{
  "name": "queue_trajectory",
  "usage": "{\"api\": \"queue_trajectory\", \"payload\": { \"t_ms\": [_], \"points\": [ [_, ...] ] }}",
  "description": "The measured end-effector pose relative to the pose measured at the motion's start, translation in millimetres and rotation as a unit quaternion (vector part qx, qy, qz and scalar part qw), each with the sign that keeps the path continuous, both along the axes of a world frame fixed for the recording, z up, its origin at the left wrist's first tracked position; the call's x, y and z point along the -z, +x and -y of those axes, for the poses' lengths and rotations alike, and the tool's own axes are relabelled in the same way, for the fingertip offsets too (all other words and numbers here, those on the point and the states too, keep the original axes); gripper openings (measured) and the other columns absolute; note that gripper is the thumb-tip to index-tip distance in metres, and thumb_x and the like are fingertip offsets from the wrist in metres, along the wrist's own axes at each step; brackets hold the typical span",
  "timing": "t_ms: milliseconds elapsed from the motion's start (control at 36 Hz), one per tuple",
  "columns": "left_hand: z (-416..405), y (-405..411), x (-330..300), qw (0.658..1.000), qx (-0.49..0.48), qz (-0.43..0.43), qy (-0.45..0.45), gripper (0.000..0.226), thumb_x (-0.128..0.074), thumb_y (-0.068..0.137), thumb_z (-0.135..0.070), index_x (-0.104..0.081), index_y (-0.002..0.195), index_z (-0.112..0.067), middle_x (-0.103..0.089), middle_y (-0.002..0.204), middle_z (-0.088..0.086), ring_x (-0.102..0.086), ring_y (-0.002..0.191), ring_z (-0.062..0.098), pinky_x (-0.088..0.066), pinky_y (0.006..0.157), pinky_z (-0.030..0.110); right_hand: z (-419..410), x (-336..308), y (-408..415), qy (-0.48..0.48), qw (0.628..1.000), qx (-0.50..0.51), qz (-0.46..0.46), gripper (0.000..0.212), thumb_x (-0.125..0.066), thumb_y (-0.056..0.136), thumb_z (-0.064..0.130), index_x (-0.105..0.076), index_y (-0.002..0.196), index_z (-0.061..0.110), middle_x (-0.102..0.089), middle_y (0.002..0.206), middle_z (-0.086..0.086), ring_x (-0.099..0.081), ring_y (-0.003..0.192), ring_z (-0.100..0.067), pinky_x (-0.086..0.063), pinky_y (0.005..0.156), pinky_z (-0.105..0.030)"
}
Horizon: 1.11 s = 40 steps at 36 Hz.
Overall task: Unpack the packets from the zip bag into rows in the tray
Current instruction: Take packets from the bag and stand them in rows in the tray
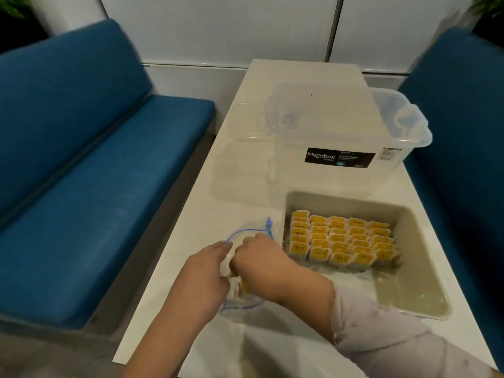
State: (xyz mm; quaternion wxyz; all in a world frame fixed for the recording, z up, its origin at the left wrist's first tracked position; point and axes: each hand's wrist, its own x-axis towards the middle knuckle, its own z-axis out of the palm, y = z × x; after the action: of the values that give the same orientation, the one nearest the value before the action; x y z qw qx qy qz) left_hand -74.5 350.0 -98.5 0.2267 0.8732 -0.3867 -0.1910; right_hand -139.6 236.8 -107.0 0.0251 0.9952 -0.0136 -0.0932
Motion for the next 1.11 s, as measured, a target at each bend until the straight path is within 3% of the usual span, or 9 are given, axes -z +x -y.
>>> {"api": "queue_trajectory", "payload": {
  "t_ms": [111, 556, 861, 944, 1056, 1111],
  "points": [
    [-2.3, 2.9, 4.6, 1.000, 0.000, 0.004, 0.007, 0.065, -0.050, 0.081, 0.004, -0.042, 0.138, -0.025, -0.042, 0.143, -0.011, -0.042, 0.128, 0.005, -0.026, 0.101, 0.010, -5.6, 13.5, 6.4, -0.017, 1.000, 0.000, -0.025, 0.022, -0.046, 0.091, 0.013, -0.065, 0.102, 0.013, -0.063, 0.100, -0.009, -0.052, 0.097, -0.029, -0.025, 0.072, -0.035],
    [-5.4, 5.5, 7.8, 1.000, 0.007, 0.009, 0.013, 0.065, -0.051, 0.082, 0.001, -0.039, 0.140, -0.024, -0.038, 0.146, -0.010, -0.037, 0.132, 0.004, -0.019, 0.103, 0.006, -6.1, 12.1, 6.8, -0.054, 0.997, -0.002, -0.047, 0.026, -0.044, 0.095, 0.020, -0.062, 0.113, 0.018, -0.062, 0.108, -0.008, -0.052, 0.102, -0.027, -0.033, 0.085, -0.037],
    [-9.2, 6.8, 11.9, 1.000, 0.002, -0.003, 0.011, 0.060, -0.061, 0.081, -0.011, -0.045, 0.136, -0.031, -0.042, 0.143, -0.014, -0.045, 0.126, 0.006, -0.032, 0.106, 0.019, 5.2, -13.6, 0.9, 0.051, 0.997, 0.048, -0.012, 0.016, -0.051, 0.091, 0.018, -0.063, 0.103, 0.018, -0.068, 0.098, -0.004, -0.060, 0.096, -0.025, -0.027, 0.102, -0.040],
    [-8.3, 7.4, 10.9, 1.000, 0.004, 0.000, 0.007, 0.059, -0.066, 0.080, -0.021, -0.047, 0.134, -0.035, -0.041, 0.144, -0.015, -0.045, 0.126, 0.005, -0.034, 0.106, 0.021, 12.9, -21.4, -0.8, 0.111, 0.990, 0.083, 0.015, 0.014, -0.056, 0.090, 0.027, -0.066, 0.099, 0.023, -0.068, 0.096, 0.001, -0.058, 0.093, -0.020, -0.028, 0.096, -0.036],
    [-8.4, 5.9, 9.4, 1.000, -0.006, 0.004, 0.006, 0.056, -0.069, 0.079, -0.032, -0.049, 0.132, -0.035, -0.036, 0.146, -0.016, -0.041, 0.130, 0.005, -0.032, 0.104, 0.020, 24.2, -28.9, -5.2, 0.226, 0.961, 0.147, 0.056, 0.010, -0.063, 0.086, 0.028, -0.068, 0.094, 0.024, -0.056, 0.077, 0.010, -0.050, 0.079, -0.012, -0.031, 0.081, -0.027],
    [-8.2, 4.4, 6.8, 1.000, -0.008, 0.000, 0.004, 0.055, -0.070, 0.078, -0.036, -0.050, 0.129, -0.039, -0.033, 0.148, -0.017, -0.040, 0.131, 0.006, -0.034, 0.101, 0.022, 28.7, -31.8, -7.7, 0.266, 0.946, 0.172, 0.070, 0.009, -0.064, 0.086, 0.026, -0.067, 0.094, 0.023, -0.059, 0.079, 0.009, -0.052, 0.079, -0.010, -0.031, 0.076, -0.024]
  ]
}}
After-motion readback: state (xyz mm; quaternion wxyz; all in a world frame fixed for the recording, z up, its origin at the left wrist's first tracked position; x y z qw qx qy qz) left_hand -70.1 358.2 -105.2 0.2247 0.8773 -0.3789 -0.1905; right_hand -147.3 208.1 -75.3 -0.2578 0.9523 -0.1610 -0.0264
